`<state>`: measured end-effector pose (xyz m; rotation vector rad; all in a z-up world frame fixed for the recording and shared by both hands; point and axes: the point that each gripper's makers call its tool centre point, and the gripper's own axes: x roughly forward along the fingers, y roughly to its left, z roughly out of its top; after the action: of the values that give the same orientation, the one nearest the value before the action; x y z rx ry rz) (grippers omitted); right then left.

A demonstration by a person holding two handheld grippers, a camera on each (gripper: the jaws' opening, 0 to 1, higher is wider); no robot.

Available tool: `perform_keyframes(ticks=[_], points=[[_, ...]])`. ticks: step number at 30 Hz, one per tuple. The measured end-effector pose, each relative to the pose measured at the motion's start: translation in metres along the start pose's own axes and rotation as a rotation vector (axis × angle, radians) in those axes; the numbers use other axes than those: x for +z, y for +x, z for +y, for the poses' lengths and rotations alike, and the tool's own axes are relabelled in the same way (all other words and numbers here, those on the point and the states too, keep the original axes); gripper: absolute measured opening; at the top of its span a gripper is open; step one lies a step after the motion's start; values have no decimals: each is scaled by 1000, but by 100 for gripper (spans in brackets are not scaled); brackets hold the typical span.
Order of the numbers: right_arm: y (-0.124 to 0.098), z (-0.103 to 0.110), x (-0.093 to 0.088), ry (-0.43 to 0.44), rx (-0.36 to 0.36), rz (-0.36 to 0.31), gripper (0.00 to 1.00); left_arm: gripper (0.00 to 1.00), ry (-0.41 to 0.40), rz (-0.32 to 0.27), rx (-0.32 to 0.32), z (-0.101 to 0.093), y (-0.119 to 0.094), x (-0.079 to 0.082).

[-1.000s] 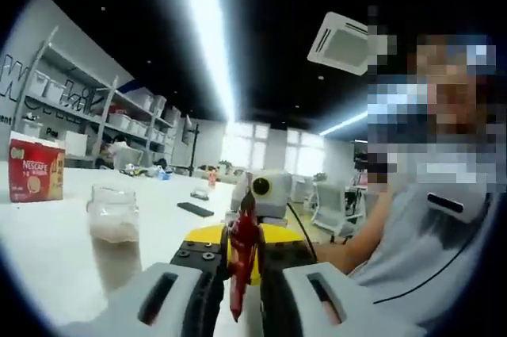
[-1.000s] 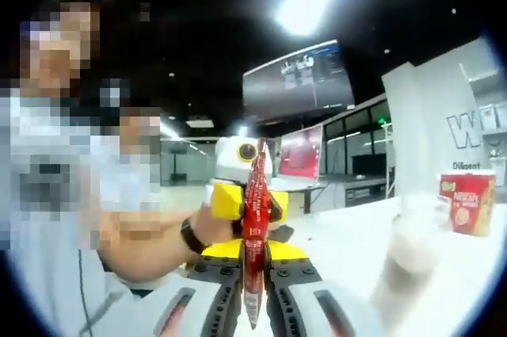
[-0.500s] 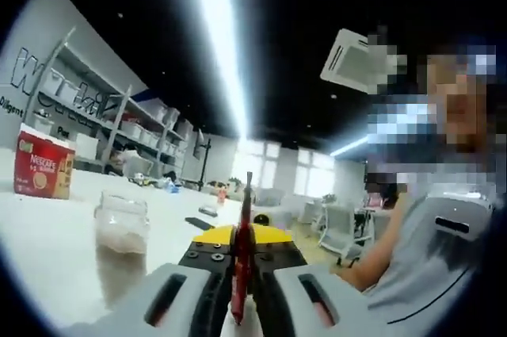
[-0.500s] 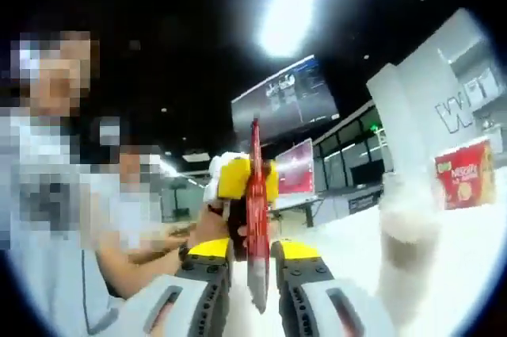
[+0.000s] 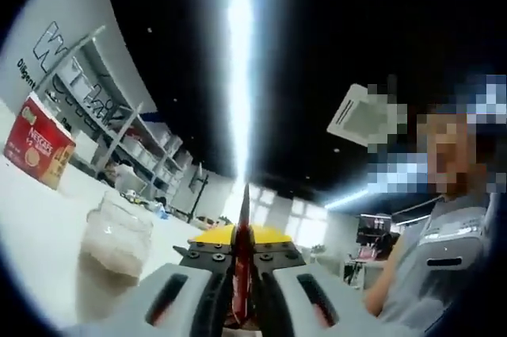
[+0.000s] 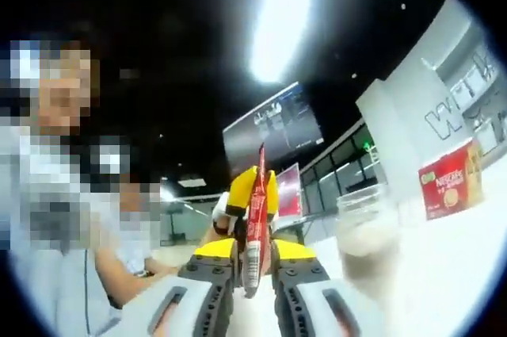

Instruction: Tear open the coffee pouch, take out the coffee, and pour the coffee from the pouch into the cup

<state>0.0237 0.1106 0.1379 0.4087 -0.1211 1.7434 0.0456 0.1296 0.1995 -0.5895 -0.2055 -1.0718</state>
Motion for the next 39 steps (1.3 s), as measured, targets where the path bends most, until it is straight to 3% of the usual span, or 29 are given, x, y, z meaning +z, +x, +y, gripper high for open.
perform_keyframes(ticks=[5, 10, 13, 15, 17, 19, 22, 25, 26, 29, 31, 34, 37, 39], points=[[-6, -17, 9, -20, -39, 17, 10, 8, 40, 64, -5, 10, 15, 0], [-8, -40, 21, -8, -63, 63, 9, 8, 100, 196, 22, 35, 23, 7], [-11, -58, 25, -1, -87, 137, 9, 8, 99, 282, 34, 51, 30, 8], [-12, -68, 31, -4, -97, 167, 9, 11, 128, 298, 30, 57, 33, 11], [-14, -74, 34, -9, -106, 201, 9, 21, 189, 299, 47, 66, 36, 17], [-18, -82, 34, -41, -108, 274, 9, 31, 279, 308, 65, 74, 34, 26], [-27, -94, 34, -93, -120, 408, 9, 30, 295, 321, 48, 74, 27, 43], [-34, -104, 38, -136, -117, 554, 9, 30, 338, 408, 45, 79, 19, 53], [-34, -105, 39, -148, -118, 584, 9, 29, 377, 510, 46, 82, 17, 53], [-34, -106, 43, -178, -91, 706, 9, 30, 403, 639, 41, 85, 20, 48], [-33, -107, 45, -196, -86, 747, 9, 30, 408, 689, 39, 86, 22, 45], [-30, -107, 52, -211, -71, 836, 9, 27, 404, 787, 6, 86, 29, 37], [-27, -105, 59, -234, -52, 901, 9, 25, 402, 960, -35, 87, 28, 16], [-26, -104, 61, -246, -45, 942, 9, 23, 395, 1033, -55, 87, 28, 5]])
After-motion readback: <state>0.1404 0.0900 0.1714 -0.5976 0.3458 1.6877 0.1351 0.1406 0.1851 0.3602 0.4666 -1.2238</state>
